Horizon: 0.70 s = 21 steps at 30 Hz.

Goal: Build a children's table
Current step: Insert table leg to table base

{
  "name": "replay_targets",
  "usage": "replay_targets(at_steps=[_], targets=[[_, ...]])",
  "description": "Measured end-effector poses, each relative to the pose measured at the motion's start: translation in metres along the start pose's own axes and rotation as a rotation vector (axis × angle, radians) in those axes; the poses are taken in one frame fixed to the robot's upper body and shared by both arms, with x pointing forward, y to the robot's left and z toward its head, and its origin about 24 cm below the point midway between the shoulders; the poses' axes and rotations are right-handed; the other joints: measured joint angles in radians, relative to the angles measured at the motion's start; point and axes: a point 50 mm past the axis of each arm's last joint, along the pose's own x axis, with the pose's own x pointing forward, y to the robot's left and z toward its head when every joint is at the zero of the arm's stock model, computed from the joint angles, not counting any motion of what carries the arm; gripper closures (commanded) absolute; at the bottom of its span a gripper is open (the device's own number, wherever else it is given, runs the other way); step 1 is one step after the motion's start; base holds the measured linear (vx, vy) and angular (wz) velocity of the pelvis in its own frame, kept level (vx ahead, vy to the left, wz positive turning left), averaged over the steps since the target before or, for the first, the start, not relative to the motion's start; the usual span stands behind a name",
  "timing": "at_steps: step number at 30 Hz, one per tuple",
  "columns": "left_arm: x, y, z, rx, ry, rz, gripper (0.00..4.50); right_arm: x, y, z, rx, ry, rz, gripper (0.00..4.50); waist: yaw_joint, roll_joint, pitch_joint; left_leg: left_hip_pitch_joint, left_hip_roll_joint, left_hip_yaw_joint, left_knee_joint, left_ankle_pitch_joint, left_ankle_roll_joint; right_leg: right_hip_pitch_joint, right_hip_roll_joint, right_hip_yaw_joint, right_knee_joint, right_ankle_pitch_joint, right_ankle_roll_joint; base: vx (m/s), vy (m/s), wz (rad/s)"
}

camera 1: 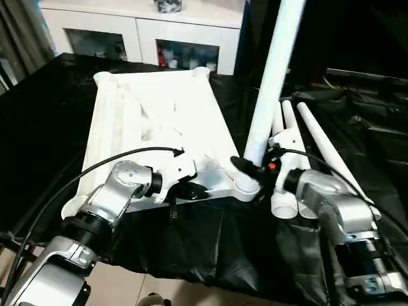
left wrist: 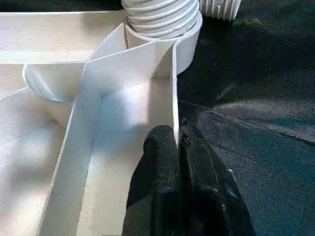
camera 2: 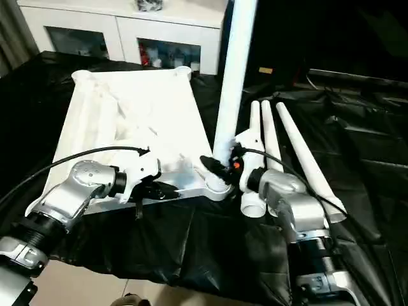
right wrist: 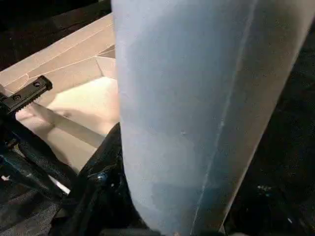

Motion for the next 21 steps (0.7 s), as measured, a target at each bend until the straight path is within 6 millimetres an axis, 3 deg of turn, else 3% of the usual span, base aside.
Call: replay_targets(at_steps=[6, 15, 21], targets=[[0.001, 0.0, 0.001, 0.006, -0.002, 0.001, 4.5, -0.002, -0.001, -0.001, 0.004, -0.004, 0.001, 2.61, 0.001, 0.0, 0.0, 0.0, 0.0, 0.0, 0.0, 0.0, 0.0, 0.0, 0.0, 0.0, 0.0, 0.0, 0.0, 0.0, 0.0, 0.0], [0.004, -0.001, 0.002, 0.002, -0.01, 0.002, 4.5, -0.014, -0.005, -0.014, 0.153, -0.138, -0.055, 2.61, 0.006, 0.0, 0.0, 0.0, 0.0, 0.0, 0.0, 0.0, 0.0, 0.0, 0.0, 0.0, -0.001, 0.0, 0.0, 0.0, 0.0, 0.0], [0.007, -0.001, 0.001, -0.013, -0.016, 0.005, 4.5, -0.019, -0.002, -0.026, 0.192, -0.221, -0.078, 2.61, 0.011, 0.007, -0.005, 0.0, 0.0, 0.0, -0.001, 0.0, 0.0, 0.0, 0.0, 0.0, -0.001, 0.0, 0.0, 0.0, 0.0, 0.0]])
